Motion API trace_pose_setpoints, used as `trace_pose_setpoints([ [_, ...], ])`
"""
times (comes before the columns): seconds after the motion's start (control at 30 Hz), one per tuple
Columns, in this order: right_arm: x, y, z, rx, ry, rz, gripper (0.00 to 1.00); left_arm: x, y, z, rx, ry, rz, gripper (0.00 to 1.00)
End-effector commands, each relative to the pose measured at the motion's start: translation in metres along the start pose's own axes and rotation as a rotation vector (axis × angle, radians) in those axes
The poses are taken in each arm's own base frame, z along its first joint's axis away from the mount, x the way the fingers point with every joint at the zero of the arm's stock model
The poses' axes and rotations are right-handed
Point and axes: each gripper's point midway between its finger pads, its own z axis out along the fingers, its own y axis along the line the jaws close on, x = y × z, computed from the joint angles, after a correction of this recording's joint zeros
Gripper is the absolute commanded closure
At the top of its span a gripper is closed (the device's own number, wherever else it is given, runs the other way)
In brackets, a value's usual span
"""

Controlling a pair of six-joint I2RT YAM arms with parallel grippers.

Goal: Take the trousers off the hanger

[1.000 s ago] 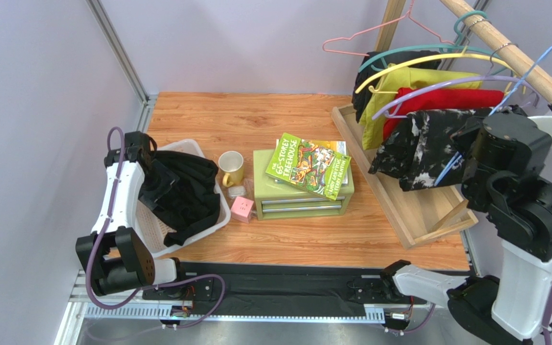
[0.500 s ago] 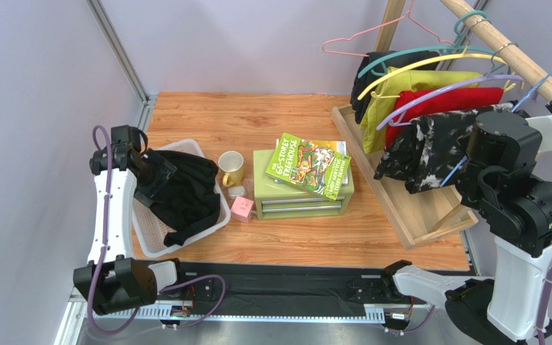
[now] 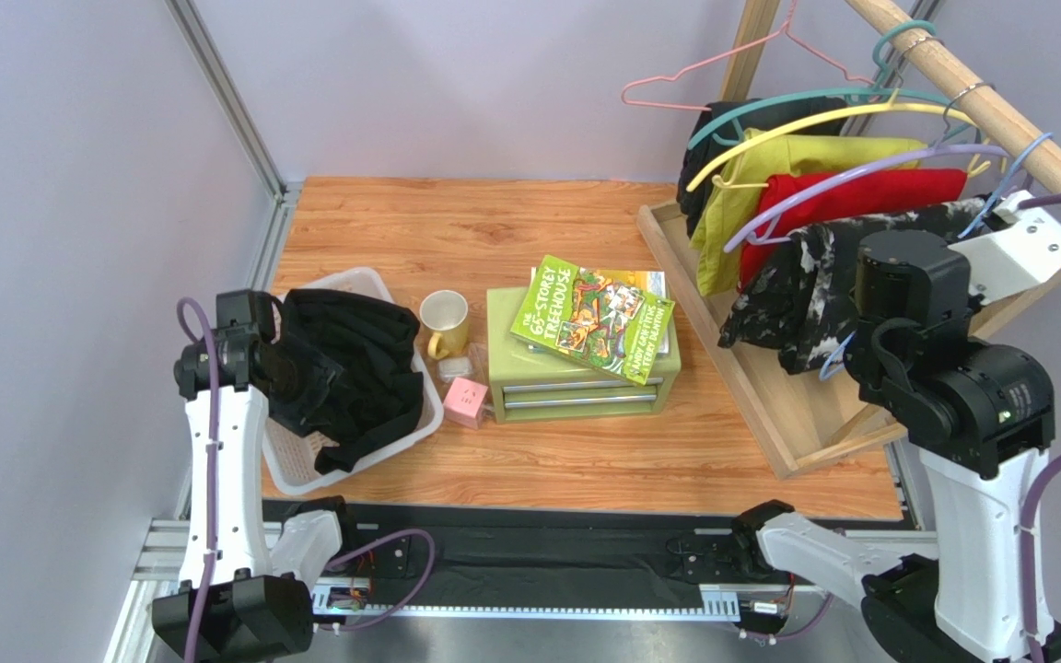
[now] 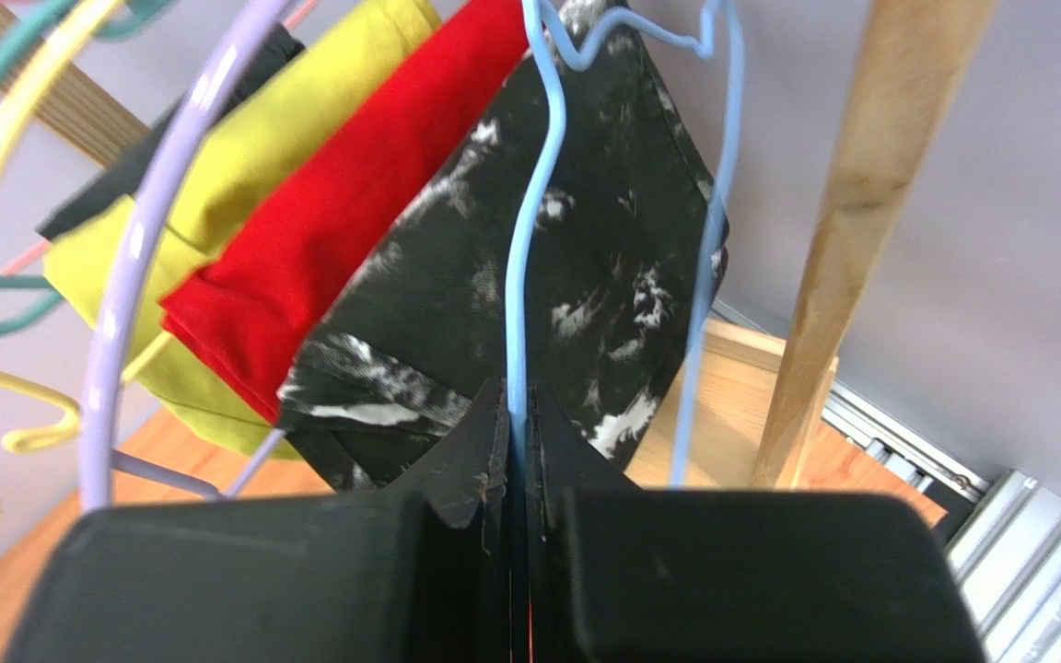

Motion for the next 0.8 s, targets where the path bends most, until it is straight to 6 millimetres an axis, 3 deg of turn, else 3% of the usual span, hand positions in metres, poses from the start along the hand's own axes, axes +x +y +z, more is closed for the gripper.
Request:
trace_pose_setpoints([
  [0.0,0.043,-0.045,-0.008,0.068,0.139,-0.234,0.94,0.016,0.012,0.022,-0.035,0.051,-0.124,0.35],
  [0.07,0.055,-0.041,-0.009,0.023,0.175,-0.249,0.87,0.013,0.017,0.032,-0.063,0.034,-0.138,0.35],
  [0.17,0.062,-0.027,-0.017,-0.107,0.217,-0.239,0.61,-0.003,0.023,0.04,-0.128,-0.012,-0.108,0.35],
  [0.2,0.064,-0.023,-0.024,-0.185,0.24,-0.263,0.56,-0.009,0.027,0.043,-0.159,-0.029,-0.082,0.35],
  [0.33,0.061,-0.012,-0.045,-0.37,0.272,-0.27,0.35,-0.022,0.055,0.067,-0.304,-0.024,-0.099,0.35],
  [0.37,0.061,-0.01,-0.05,-0.405,0.279,-0.275,0.24,-0.019,0.066,0.076,-0.331,-0.002,-0.112,0.35],
  [0.47,0.056,-0.012,-0.064,-0.479,0.285,-0.275,0.15,-0.035,0.083,0.095,-0.351,-0.026,-0.125,0.35],
  [0.6,0.047,-0.016,-0.075,-0.532,0.28,-0.288,0.06,-0.079,0.1,0.102,-0.472,-0.098,0.032,0.34],
  [0.7,0.027,-0.024,-0.086,-0.56,0.237,-0.272,0.0,-0.114,0.103,0.099,-0.569,-0.104,0.193,0.29],
  [0.77,0.013,-0.033,-0.092,-0.559,0.203,-0.242,0.0,-0.135,0.093,0.094,-0.565,-0.126,0.261,0.28],
])
